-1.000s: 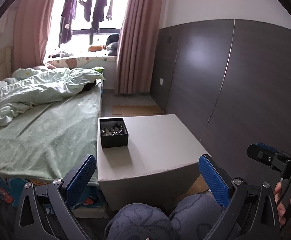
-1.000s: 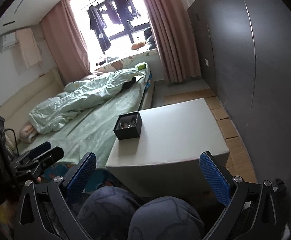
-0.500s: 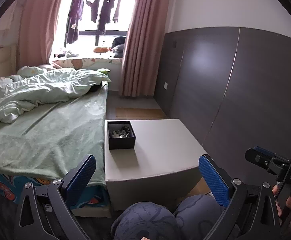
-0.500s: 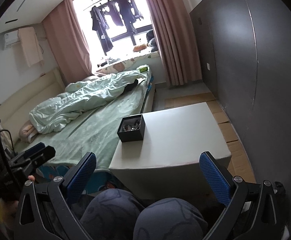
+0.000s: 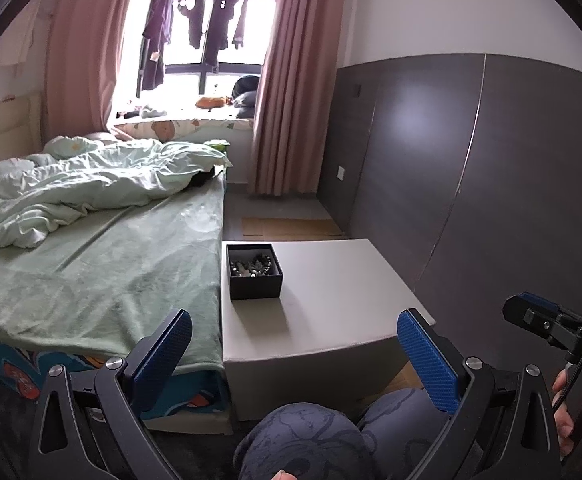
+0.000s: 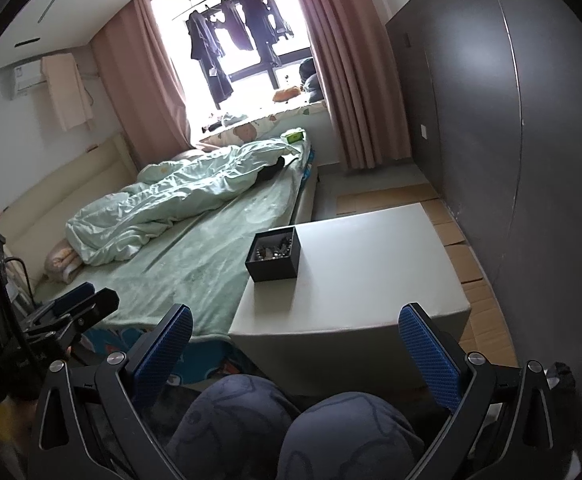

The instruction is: Organize jewelry

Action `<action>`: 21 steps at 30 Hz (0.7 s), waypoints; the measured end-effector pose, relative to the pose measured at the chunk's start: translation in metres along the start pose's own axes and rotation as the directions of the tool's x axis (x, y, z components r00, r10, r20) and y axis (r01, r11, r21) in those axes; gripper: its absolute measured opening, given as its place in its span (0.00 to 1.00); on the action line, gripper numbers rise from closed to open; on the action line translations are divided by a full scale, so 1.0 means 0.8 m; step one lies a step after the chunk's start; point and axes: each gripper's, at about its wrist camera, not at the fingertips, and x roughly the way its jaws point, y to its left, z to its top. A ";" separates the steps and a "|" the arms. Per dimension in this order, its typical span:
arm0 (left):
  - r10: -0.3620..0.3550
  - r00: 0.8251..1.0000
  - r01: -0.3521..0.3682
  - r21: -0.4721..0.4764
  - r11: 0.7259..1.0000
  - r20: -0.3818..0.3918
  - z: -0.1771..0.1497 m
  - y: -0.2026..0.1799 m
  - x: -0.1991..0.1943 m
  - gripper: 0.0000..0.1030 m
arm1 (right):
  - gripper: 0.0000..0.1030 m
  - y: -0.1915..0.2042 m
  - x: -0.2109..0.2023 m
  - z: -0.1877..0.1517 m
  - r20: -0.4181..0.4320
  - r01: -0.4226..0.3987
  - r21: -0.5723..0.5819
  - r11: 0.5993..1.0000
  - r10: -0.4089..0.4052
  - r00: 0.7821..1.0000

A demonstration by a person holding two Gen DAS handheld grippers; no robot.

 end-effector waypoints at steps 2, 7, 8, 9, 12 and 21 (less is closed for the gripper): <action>-0.001 1.000 0.001 0.002 1.000 -0.002 0.001 0.000 0.000 1.00 | 1.00 0.002 -0.003 -0.001 0.005 0.004 -0.003 1.000 -0.004 1.000; 0.006 1.000 -0.006 0.007 1.000 -0.004 0.001 -0.003 -0.002 1.00 | 1.00 0.004 -0.013 -0.001 0.021 0.017 0.003 1.000 -0.017 1.000; 0.012 1.000 -0.012 0.007 1.000 -0.002 0.002 -0.003 -0.003 1.00 | 1.00 0.003 -0.014 0.000 0.024 0.018 0.007 1.000 -0.018 1.000; 0.015 1.000 -0.015 0.008 1.000 0.001 0.003 -0.004 -0.004 1.00 | 1.00 0.001 -0.016 0.001 0.026 0.020 0.013 1.000 -0.020 0.999; 0.024 1.000 -0.024 0.010 1.000 0.010 0.005 -0.007 -0.006 1.00 | 1.00 -0.001 -0.020 0.001 0.033 0.024 0.019 1.000 -0.024 0.999; 0.050 0.999 -0.050 0.002 0.999 0.010 0.008 -0.007 -0.007 1.00 | 1.00 -0.002 -0.030 0.001 0.046 0.032 0.018 0.999 -0.033 0.998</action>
